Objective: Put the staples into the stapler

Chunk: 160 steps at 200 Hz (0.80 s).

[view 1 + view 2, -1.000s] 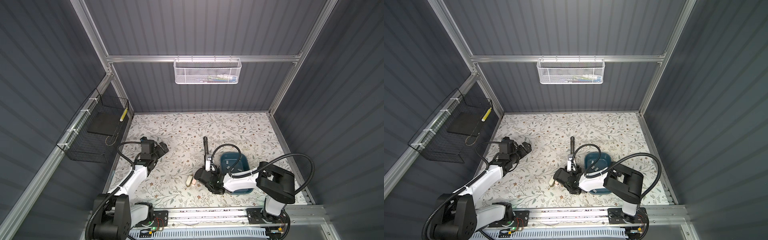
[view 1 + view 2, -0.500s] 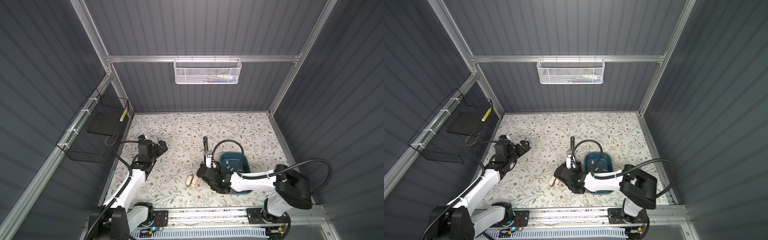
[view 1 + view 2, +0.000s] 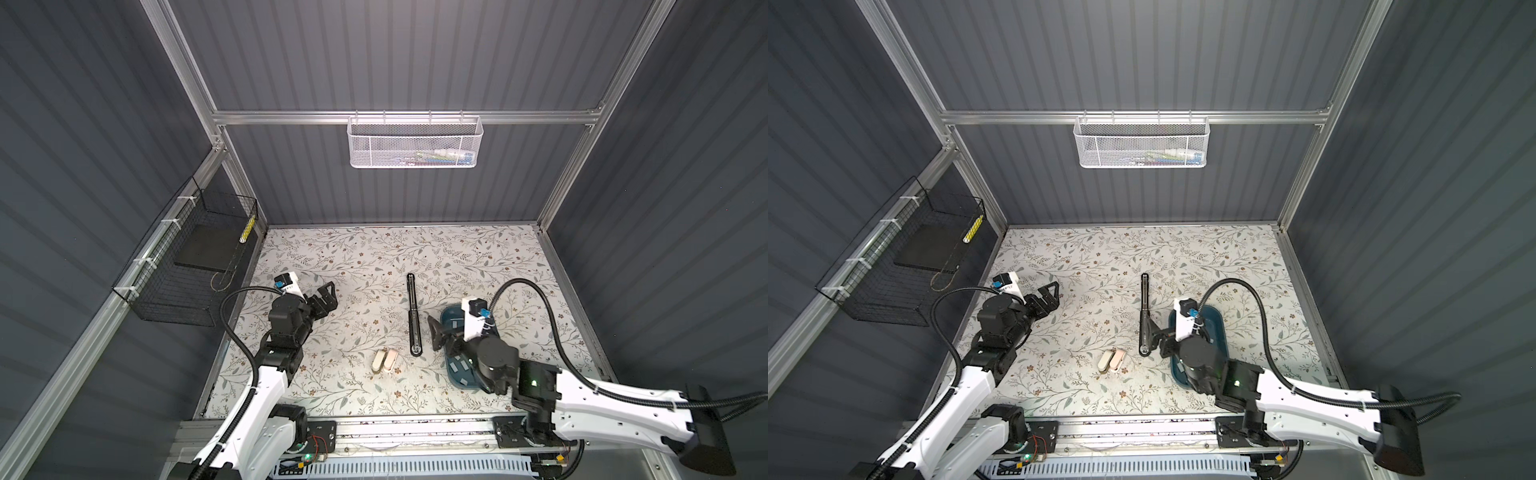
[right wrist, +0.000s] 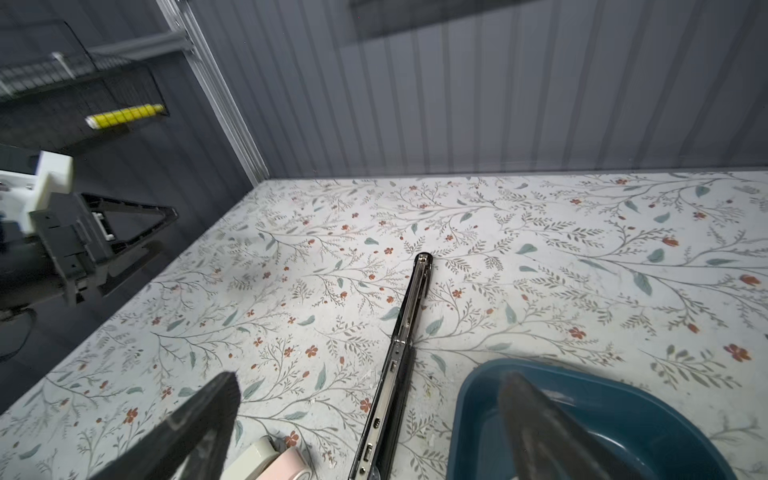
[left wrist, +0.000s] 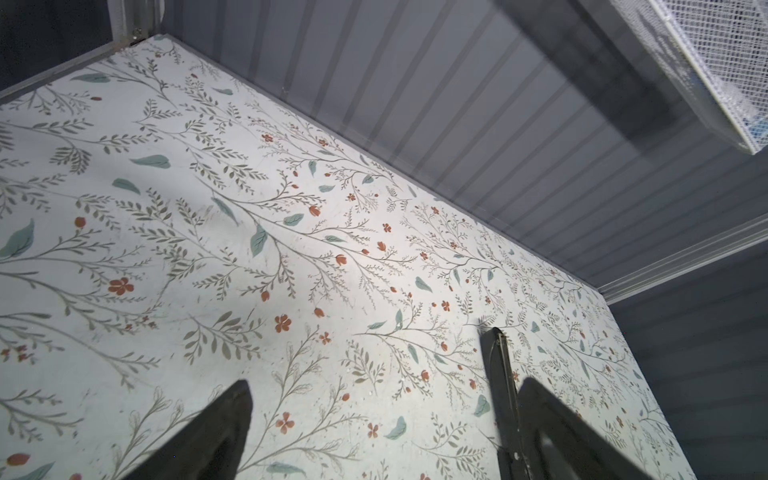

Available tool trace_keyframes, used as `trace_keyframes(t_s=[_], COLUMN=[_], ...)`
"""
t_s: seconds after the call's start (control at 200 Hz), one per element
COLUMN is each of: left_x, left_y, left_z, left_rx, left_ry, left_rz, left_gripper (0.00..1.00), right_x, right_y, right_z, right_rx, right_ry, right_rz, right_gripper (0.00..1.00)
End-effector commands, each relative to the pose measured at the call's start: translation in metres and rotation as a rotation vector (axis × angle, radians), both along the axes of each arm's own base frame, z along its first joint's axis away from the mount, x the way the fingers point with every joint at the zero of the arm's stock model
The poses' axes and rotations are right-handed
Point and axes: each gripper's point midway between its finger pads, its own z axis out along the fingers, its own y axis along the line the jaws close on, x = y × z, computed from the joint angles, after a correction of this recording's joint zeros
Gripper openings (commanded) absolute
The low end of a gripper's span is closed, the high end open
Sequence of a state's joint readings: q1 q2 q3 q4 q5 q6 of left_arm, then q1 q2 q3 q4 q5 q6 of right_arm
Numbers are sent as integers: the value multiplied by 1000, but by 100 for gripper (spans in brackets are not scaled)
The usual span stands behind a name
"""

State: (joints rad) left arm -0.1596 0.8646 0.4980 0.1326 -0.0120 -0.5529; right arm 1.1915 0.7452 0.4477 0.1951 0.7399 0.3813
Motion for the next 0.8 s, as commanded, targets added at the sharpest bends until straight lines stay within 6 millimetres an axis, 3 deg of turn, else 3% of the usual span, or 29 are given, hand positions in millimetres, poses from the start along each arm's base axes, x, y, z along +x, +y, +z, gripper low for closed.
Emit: trace_keyframes(t_s=[0.0,0.24,0.35,0.435,0.515,0.58,0.67,0.795], left_x=[14,43,46,42,38,35,28,5], left_y=[2,-5,-14,-35,-62,-80,-96,-114], left_z=[58,156,181,192,182,163,128,69], left_rx=[-4,234,362,493,667,814,1024,1301], left_ry=[-56,-156,-249,-346,-407,-415,-383,-365], left_rz=[26,-52,-128,-262,-445,-598,-780,-1009], left_gripper=[100,100,100,100,99,97,82,76], right_x=[-8,-4,0,1,5,10,16,18], right_y=[-24,-32,-38,-44,-57,-75,-99,-98], right_z=[5,-14,-21,-27,-38,-50,-64,-68], right_rx=[48,4,-64,-110,-164,-201,-226,-167], right_ry=[-77,22,47,44,51,81,127,137], right_rz=[1,15,-24,-30,-62,-115,-195,-161], right_gripper=[99,99,99,99,99,99,99,99])
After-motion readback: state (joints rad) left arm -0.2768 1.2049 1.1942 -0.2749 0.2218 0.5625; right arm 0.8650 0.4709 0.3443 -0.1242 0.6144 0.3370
